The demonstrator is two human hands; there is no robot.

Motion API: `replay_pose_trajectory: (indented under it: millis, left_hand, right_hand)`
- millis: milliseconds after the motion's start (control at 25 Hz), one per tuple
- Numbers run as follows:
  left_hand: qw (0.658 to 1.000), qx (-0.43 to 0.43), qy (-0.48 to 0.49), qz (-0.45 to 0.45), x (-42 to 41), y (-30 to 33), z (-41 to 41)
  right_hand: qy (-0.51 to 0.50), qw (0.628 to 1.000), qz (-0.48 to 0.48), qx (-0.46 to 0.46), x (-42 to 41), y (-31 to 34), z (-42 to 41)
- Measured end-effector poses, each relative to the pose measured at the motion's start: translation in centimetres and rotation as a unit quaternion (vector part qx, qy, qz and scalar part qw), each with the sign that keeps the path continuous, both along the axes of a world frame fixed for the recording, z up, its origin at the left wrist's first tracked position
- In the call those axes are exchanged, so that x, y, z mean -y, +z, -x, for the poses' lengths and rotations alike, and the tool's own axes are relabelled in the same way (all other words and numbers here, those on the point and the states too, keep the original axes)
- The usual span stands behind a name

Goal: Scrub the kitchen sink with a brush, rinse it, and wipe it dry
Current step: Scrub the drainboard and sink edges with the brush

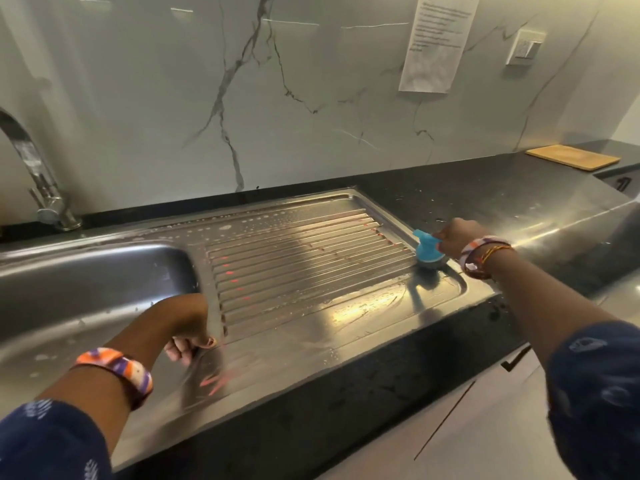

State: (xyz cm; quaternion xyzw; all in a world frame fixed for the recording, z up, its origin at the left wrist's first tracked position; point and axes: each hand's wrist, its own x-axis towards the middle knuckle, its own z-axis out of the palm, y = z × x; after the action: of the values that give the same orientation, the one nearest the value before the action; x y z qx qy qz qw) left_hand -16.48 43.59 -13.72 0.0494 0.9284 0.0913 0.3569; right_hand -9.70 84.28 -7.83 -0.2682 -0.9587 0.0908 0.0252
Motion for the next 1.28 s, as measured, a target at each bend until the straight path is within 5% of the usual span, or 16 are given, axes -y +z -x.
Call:
replay_pose_trajectory:
  millis: [800, 1120, 1280]
  left_hand:
    - [0.986, -0.029, 0.116, -0.114, 1.0, -0.5, -0.4]
    - [0.985, 0.002, 0.132, -0.114, 0.7, -0.7, -0.3]
    - [0.974, 0.020, 0.177, -0.142, 1.3, -0.9, -0.3]
  right_hand:
    - [-0.031, 0.993, 0.110, -0.013, 1.8, 0.1, 1.9]
    - [-0.077, 0.994, 0.041, -0.059, 6.0, -0.7, 1.1]
    - [0.118, 0.987, 0.108, -0.034, 16.4, -1.1, 1.1]
